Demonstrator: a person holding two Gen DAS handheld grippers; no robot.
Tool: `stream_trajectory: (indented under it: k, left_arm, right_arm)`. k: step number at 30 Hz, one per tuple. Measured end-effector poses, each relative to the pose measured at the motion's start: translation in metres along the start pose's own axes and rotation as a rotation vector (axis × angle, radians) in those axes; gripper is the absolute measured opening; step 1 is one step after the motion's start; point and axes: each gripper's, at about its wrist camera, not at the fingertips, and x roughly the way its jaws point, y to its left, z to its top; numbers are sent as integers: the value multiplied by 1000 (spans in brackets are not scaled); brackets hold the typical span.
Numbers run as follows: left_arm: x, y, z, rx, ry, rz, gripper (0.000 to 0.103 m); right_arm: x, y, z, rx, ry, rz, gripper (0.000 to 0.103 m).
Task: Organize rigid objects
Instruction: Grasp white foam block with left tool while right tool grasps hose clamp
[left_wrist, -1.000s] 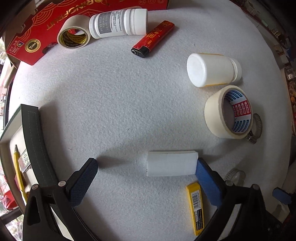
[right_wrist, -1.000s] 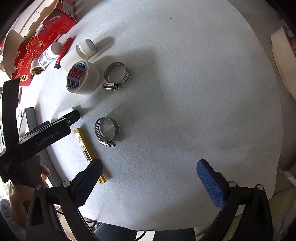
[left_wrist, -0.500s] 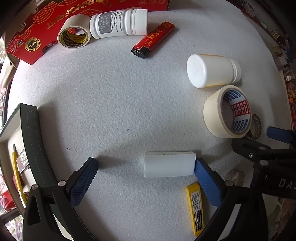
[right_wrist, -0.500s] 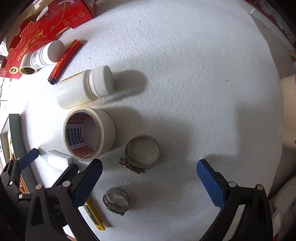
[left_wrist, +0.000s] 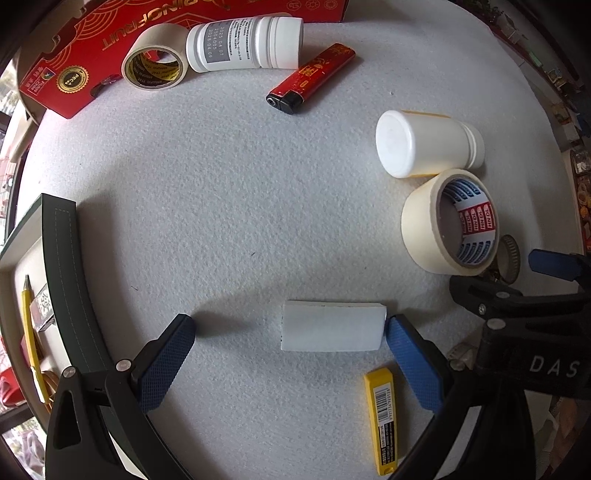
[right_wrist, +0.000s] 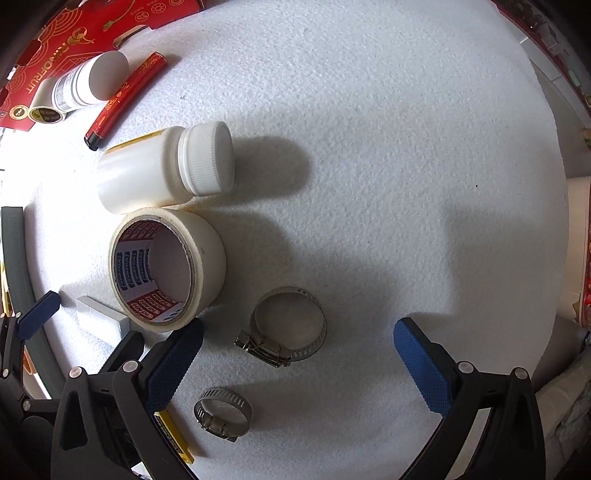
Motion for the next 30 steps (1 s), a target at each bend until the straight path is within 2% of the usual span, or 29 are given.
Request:
stream_trajectory:
  k: [5,7,10,12,13,15,16,17,18,22,30]
  left_arm:
    - [0,-8,0,0,34,-1,103]
    - [-1,-14,1,20,49,-1,103]
    - [-3,-27,-2,67,63,-3,101]
    - [-7,-32,-5,89,55,-6,95]
    - [-9,-35,-6,96,54,-7,93]
    - [-13,-38,-8,109,49,-9,82]
    - [-17,-41,-9,117,41,-10,78]
    - [-20,-43,-10,127,35,-10,69]
    - [-24,-46,-12,140,25,-9,54]
    - [-31,-40,-17,147,38,-44,53]
    - [-69,-32,-29,147,-3,-118,53]
  right_arm:
    - [-4,0,-12,-17,4,-8,103]
    - [-8,3,-15,-29,2,-8,99]
    - [-13,13,-17,-70,-7,-9,85]
    - [-18,19,-17,-101,-18,-9,68]
    - [-20,22,-18,-114,-22,-11,64]
    - [-23,24,-18,-123,-26,-10,47]
    - [-24,24,-17,-122,-29,-7,44]
    - [-25,24,-17,-121,-28,-9,42]
    - [-25,24,-18,-122,-28,-8,42]
    - [-27,16,-25,-81,-36,-11,42]
    - [-36,-15,-60,21,-57,44,42]
